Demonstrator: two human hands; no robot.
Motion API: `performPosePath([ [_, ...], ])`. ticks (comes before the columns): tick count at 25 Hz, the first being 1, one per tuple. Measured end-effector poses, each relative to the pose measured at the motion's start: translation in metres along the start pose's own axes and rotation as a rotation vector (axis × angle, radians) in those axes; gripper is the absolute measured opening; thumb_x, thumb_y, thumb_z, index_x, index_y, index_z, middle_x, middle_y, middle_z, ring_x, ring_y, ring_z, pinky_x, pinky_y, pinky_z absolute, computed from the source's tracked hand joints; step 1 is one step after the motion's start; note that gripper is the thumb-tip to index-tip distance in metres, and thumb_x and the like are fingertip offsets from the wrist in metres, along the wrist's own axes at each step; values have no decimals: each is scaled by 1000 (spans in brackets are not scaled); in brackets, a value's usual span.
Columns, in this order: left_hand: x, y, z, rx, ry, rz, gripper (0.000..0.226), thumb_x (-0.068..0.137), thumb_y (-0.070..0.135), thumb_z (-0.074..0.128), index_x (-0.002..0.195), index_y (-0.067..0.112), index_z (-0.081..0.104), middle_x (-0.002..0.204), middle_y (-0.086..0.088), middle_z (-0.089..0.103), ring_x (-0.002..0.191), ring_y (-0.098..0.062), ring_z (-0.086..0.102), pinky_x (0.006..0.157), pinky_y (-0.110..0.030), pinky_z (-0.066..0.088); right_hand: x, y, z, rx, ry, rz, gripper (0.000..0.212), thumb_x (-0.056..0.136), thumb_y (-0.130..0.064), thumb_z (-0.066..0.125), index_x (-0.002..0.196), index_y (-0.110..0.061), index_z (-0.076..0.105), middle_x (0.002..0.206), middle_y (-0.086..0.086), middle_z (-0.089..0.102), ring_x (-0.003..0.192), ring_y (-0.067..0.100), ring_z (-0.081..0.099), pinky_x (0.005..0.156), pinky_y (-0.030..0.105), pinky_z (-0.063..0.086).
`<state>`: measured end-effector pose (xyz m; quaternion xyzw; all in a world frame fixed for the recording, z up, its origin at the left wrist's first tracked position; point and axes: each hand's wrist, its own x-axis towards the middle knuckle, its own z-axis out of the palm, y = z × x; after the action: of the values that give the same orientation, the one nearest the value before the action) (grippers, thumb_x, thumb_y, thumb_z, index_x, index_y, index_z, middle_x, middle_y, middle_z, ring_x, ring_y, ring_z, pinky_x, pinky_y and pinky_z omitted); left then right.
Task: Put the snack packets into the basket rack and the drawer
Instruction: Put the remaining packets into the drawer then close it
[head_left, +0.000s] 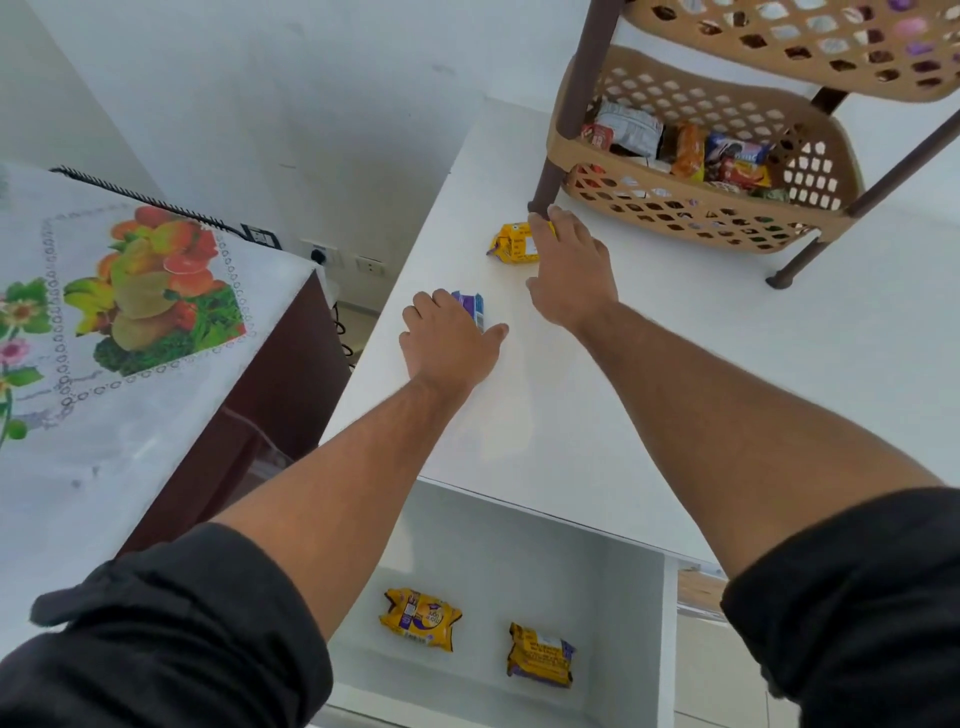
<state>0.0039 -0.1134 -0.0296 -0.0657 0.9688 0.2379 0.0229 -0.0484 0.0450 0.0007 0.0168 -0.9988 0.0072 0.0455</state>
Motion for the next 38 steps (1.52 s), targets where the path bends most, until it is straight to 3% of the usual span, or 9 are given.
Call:
performPosePath([
  [6, 3, -10, 0, 60, -19, 110, 50, 93, 45, 62, 126, 7, 57, 122, -11, 52, 114, -28, 49, 85, -38, 45, 30, -6, 1, -58, -85, -51, 75, 94, -11, 63, 156, -13, 22, 165, 9, 20, 153, 27, 17, 118, 47, 29],
  [10, 3, -17, -4, 111, -42, 154, 44, 95, 43, 61, 123, 10, 58, 120, -9, 53, 112, -28, 49, 82, -37, 43, 29, -8, 2, -234, -78, -86, 59, 91, -18, 67, 144, -13, 41, 144, 13, 45, 131, 32, 42, 103, 45, 41],
  [15, -10, -25, -9, 131, -65, 198, 41, 93, 42, 64, 120, 12, 61, 116, -8, 54, 109, -28, 49, 84, -40, 48, 7, -6, -5, -163, -197, -62, 47, 92, -22, 66, 134, -10, 50, 138, 14, 42, 124, 33, 42, 95, 43, 47],
  [21, -47, -49, -16, 89, -125, 241, 43, 89, 45, 70, 120, 16, 62, 108, -5, 53, 102, -23, 49, 77, -35, 47, -73, -13, -15, -31, -331, -122, 44, 91, -28, 66, 130, -12, 52, 128, 8, 47, 116, 28, 48, 78, 37, 43],
  [29, -130, -73, -31, 34, -261, 354, 44, 87, 48, 70, 121, 22, 62, 100, 1, 55, 96, -17, 52, 77, -34, 53, -190, -26, -44, -1, -500, -133, 45, 83, -38, 64, 120, -15, 52, 116, 5, 52, 107, 26, 55, 74, 34, 41],
  [34, -187, -104, -26, 40, -395, 490, 37, 82, 56, 70, 109, 34, 58, 92, 16, 47, 84, -6, 47, 62, -15, 36, -253, -32, -46, 14, -637, -171, 46, 74, -49, 63, 107, -19, 50, 99, 0, 50, 85, 20, 50, 66, 32, 36],
  [38, -194, -124, 12, 158, -558, 606, 38, 82, 47, 71, 115, 33, 59, 101, 13, 53, 95, -9, 50, 66, -20, 36, -288, -31, -4, 8, -766, -160, 37, 74, -41, 64, 102, -19, 52, 95, 1, 52, 75, 19, 48, 59, 30, 38],
])
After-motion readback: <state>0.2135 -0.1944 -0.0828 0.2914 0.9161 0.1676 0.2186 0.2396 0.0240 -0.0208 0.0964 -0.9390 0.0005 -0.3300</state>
